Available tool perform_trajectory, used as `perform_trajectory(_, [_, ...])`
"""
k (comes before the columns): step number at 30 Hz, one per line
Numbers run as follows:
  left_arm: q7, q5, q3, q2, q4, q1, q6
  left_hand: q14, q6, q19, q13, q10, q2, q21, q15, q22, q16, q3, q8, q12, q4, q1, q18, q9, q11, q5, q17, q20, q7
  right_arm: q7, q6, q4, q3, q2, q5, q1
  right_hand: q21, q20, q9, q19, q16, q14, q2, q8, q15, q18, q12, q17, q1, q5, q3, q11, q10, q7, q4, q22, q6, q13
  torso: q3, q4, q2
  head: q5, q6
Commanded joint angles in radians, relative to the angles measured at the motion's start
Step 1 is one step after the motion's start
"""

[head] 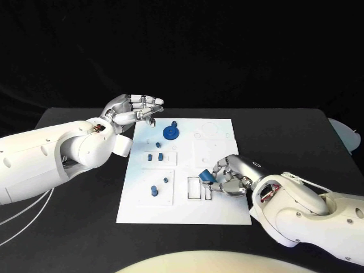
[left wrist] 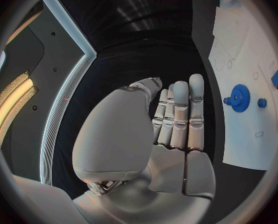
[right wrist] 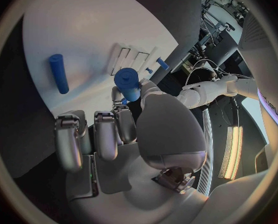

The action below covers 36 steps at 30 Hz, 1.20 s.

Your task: Assemble the parts on the task board

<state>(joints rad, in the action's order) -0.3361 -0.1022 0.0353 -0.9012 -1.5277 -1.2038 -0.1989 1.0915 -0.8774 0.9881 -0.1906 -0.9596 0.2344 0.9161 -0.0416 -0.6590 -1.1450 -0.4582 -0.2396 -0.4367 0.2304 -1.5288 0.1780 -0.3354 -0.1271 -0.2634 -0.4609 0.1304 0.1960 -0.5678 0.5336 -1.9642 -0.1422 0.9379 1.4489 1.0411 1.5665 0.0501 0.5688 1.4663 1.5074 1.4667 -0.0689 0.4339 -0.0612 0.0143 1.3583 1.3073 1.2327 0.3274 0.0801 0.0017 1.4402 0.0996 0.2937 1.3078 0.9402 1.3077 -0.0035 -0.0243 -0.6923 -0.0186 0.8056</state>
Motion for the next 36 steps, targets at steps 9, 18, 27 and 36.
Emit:
perform_trajectory(9, [-0.004,0.003,-0.001,0.0,-0.003,-0.001,0.017,-0.003,0.007,-0.003,-0.001,0.007,-0.001,-0.004,-0.005,0.001,0.001,-0.005,0.005,-0.006,0.002,0.012,0.007,0.001,0.002,0.0,0.001,0.004,-0.002,0.009,-0.078,0.033,-0.001,-0.053,-0.032,-0.015,0.004,-0.012,0.002,0.105,0.003,0.07,0.026,0.03,-0.012,-0.014,-0.003,0.082,-0.1,-0.05,-0.045,-0.012,0.007,-0.038,0.001,0.263,0.06,0.076,-0.0005,0.001,-0.001,-0.004,0.006])
perform_trajectory(18, [-0.005,0.003,-0.001,-0.006,-0.005,-0.001,0.017,-0.003,0.007,-0.003,-0.001,0.007,-0.001,-0.004,-0.005,0.001,0.001,-0.005,0.005,-0.006,0.002,0.012,0.007,0.001,0.002,0.0,0.001,0.004,-0.002,0.006,-0.085,0.048,-0.001,-0.071,-0.02,-0.017,0.004,-0.017,0.008,0.105,0.005,0.071,0.036,0.051,-0.017,-0.014,0.004,0.087,-0.153,-0.059,-0.083,-0.018,0.015,-0.044,0.001,0.263,0.064,0.085,-0.0007,0.0011,-0.001,-0.005,0.009])
perform_trajectory(27, [-0.003,0.003,-0.001,-0.011,-0.009,-0.001,0.017,-0.003,0.007,-0.003,-0.001,0.007,-0.001,-0.004,-0.005,0.001,0.001,-0.005,0.005,-0.006,0.002,0.012,0.007,0.001,0.002,0.0,0.001,0.004,-0.002,0.004,-0.079,0.063,-0.001,-0.081,-0.006,-0.017,0.004,-0.019,0.012,0.105,0.005,0.072,0.038,0.065,-0.018,-0.014,0.001,0.088,-0.193,-0.102,-0.121,-0.019,0.015,-0.045,0.002,0.263,0.061,0.086,-0.0008,0.0002,-0.002,-0.007,0.011])
perform_trajectory(36, [-0.002,0.003,-0.001,-0.014,-0.011,-0.001,0.018,-0.004,0.008,-0.004,-0.001,0.01,-0.002,-0.005,-0.005,0.002,0.001,-0.006,0.005,-0.007,0.003,0.014,0.007,0.001,0.002,-0.001,0.002,0.005,-0.002,0.0,-0.071,0.074,-0.001,-0.087,0.017,-0.016,0.004,-0.017,0.017,0.105,0.003,0.071,0.001,0.082,-0.015,-0.014,-0.021,0.086,-0.288,-0.27,-0.225,-0.015,0.002,-0.04,0.004,0.263,0.041,0.072,0.0,-0.0008,-0.001,-0.01,0.012])
